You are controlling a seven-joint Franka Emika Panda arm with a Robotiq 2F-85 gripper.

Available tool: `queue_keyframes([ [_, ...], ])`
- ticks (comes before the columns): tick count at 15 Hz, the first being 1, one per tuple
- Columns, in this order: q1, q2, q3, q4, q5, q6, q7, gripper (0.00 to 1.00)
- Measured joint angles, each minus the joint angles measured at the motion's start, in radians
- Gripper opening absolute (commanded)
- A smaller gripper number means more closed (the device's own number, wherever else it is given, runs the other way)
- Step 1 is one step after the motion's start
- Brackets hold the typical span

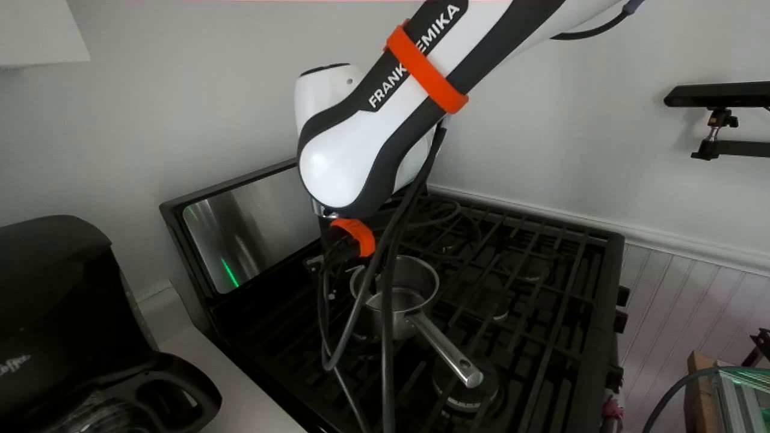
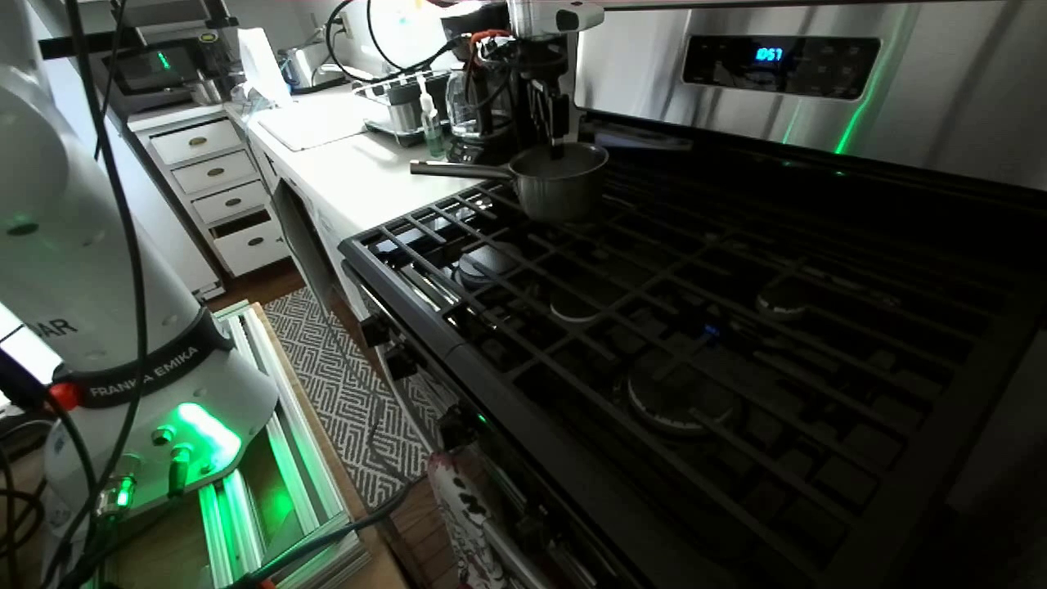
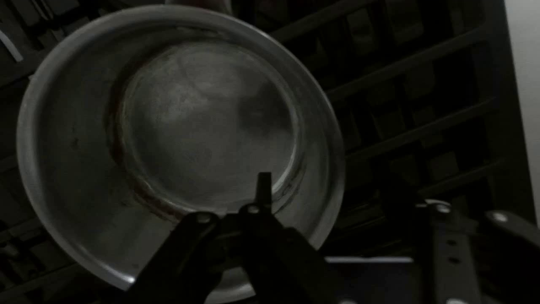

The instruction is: Move the pot to the left slightly

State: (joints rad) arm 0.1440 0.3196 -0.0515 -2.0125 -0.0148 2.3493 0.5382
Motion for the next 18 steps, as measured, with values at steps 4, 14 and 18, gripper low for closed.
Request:
queue_keyframes([
  [4, -0.011, -0.055, -0.012, -0.014, 0.000, -0.001, 0.018, 1.00],
  [14, -0.087, -0.287, -0.027, -0.124, 0.000, -0.006, 0.081, 1.00],
  [18, -0.109, -0.337, -0.023, -0.167, -0.004, -0.019, 0.079, 1.00],
])
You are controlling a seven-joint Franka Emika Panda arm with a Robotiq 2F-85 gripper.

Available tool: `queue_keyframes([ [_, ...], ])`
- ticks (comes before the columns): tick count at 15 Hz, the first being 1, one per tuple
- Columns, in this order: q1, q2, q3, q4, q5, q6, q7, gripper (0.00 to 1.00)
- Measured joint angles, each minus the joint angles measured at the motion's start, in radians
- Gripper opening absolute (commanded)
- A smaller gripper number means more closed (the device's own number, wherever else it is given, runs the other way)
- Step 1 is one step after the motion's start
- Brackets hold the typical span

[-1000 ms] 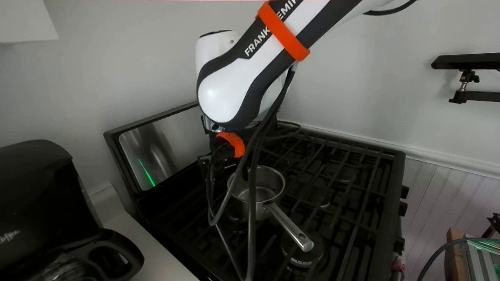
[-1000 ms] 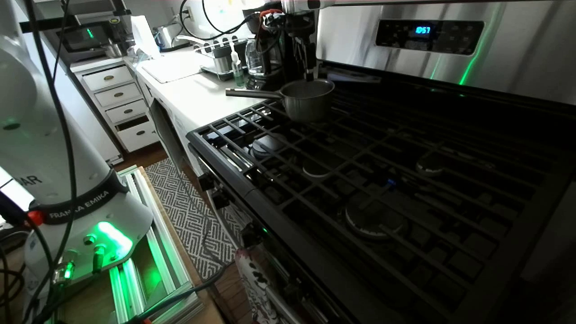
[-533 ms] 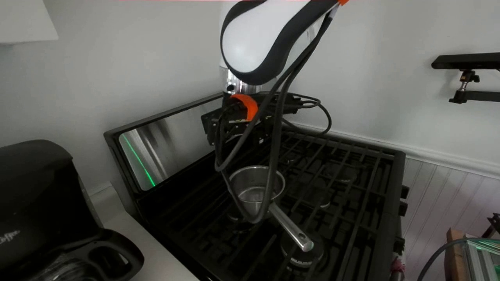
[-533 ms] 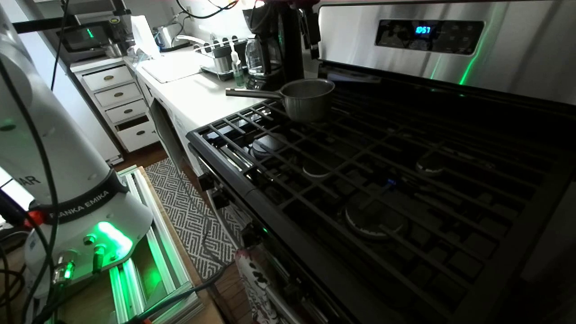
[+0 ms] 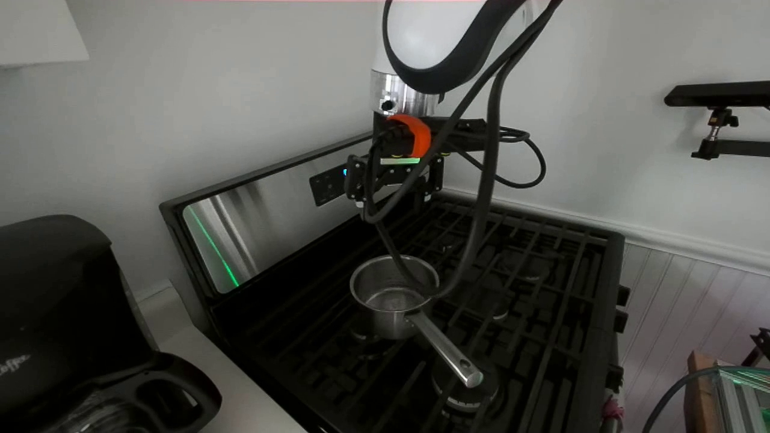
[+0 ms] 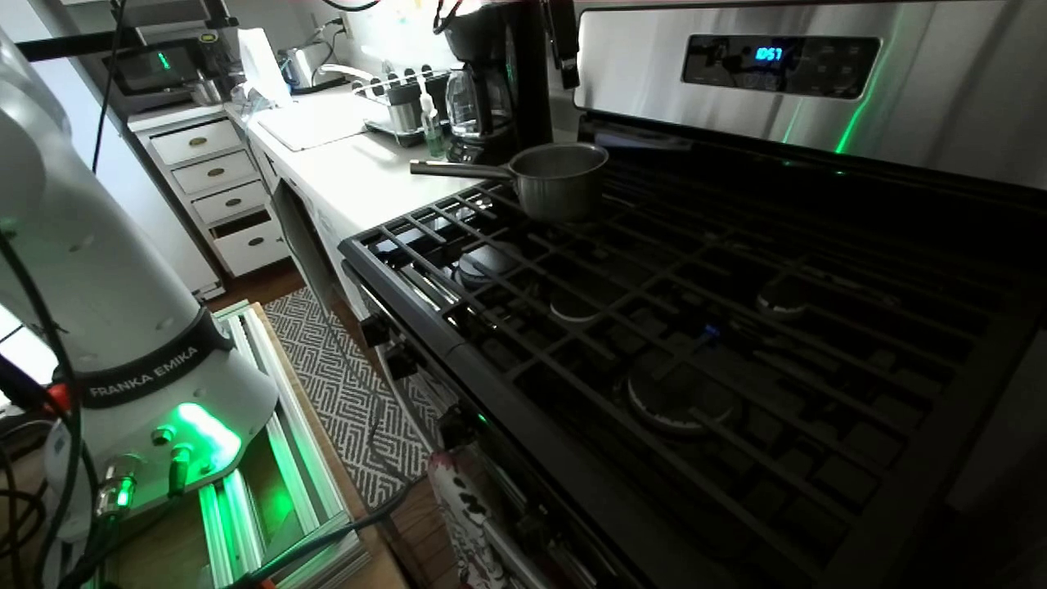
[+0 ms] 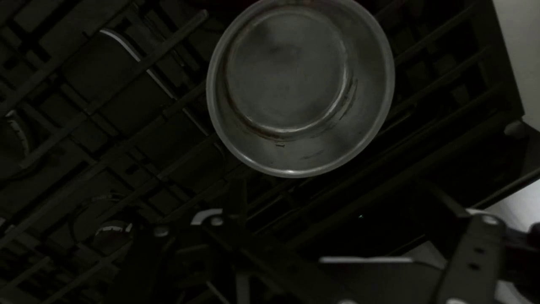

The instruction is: Move the pot to the left slightly

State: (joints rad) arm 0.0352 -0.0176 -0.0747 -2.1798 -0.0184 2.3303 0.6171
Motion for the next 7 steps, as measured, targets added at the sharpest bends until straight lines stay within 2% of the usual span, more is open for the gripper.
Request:
queue_keyframes([
  [7, -0.019, -0.036, 0.010, -0.033, -0.020, -0.016, -0.001, 1.00],
])
